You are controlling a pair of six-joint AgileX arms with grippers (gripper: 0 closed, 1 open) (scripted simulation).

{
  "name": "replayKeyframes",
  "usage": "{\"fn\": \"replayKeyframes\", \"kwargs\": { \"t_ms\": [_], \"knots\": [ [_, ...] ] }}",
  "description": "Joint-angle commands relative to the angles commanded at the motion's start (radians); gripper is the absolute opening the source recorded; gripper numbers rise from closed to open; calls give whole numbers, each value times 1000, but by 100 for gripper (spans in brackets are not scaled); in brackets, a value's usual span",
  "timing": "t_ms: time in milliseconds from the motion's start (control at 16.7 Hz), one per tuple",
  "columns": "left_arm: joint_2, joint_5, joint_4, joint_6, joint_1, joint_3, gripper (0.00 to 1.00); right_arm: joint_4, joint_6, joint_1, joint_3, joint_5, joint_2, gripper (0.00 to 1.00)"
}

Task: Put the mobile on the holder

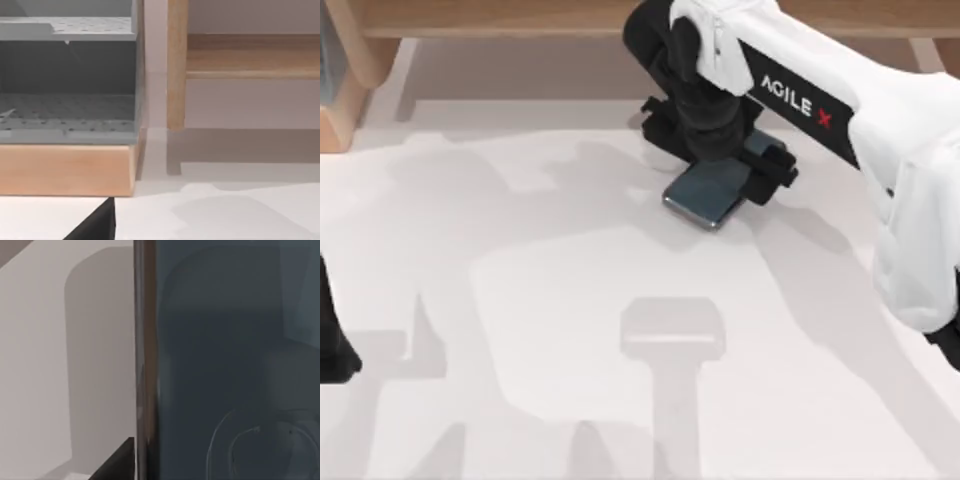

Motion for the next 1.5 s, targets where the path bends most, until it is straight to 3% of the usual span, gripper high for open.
{"fn": "replayKeyframes", "kwargs": {
  "t_ms": [360,660,1020,1500],
  "knots": [
    [0,0,0,0,0,0,100,14,-39,9,-91,-4,-118,0],
    [0,0,0,0,0,0,100,105,-133,-111,-400,-32,-377,0],
    [0,0,0,0,0,0,100,363,-289,-445,-895,-112,-786,0],
    [0,0,0,0,0,0,100,913,-602,-1003,-1523,-315,-1349,0]
  ]
}}
